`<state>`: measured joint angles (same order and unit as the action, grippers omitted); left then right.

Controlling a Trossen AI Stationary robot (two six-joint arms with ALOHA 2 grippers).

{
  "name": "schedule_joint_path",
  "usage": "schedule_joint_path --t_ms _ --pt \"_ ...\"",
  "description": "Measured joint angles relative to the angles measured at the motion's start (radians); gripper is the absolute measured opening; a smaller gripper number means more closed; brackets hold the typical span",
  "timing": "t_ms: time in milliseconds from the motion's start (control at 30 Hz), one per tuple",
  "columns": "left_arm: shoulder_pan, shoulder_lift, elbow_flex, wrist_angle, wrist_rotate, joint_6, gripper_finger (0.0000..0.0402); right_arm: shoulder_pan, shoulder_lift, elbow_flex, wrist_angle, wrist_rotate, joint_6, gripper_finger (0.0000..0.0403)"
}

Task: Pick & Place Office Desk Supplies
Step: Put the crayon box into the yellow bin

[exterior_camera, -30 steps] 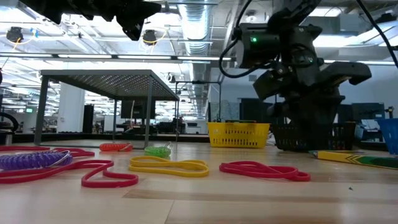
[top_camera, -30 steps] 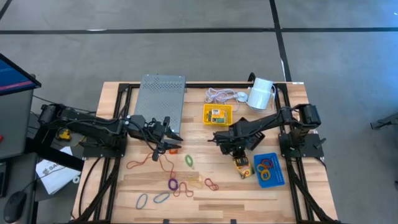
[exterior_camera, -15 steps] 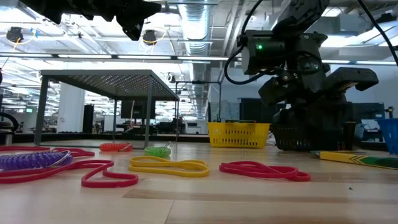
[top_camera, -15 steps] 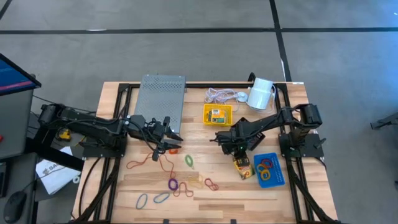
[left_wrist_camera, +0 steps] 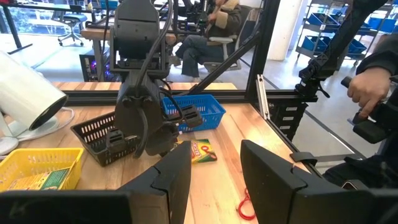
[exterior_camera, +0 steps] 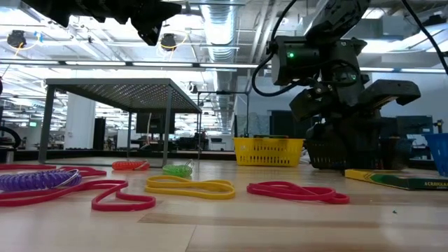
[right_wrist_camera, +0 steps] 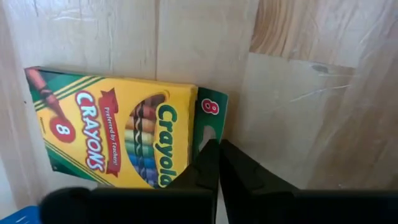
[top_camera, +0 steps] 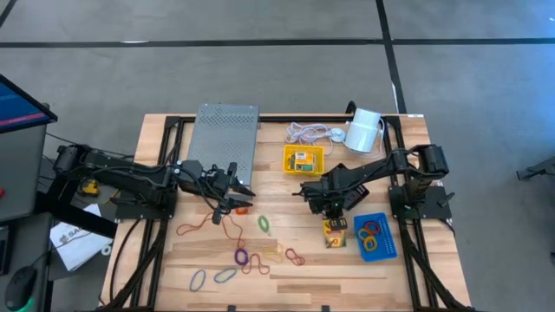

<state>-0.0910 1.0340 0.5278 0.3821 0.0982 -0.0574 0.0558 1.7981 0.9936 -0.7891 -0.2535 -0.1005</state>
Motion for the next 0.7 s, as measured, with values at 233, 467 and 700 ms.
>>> schedule_joint_path --t_ms 233,467,700 --pt "0.0 0.0 0.0 0.0 0.0 0.0 0.0135 0.003 0.008 0.026 -0.011 -0.025 0.004 0.0002" --pt "0.0 0.0 0.0 0.0 0.0 0.0 0.0135 0.023 0.007 0.079 -0.021 -0.027 0.015 0.0001" --pt "0.0 0.0 0.0 0.0 0.0 -0.001 0.0135 0.043 0.005 0.127 -0.044 -0.036 0.045 0.0"
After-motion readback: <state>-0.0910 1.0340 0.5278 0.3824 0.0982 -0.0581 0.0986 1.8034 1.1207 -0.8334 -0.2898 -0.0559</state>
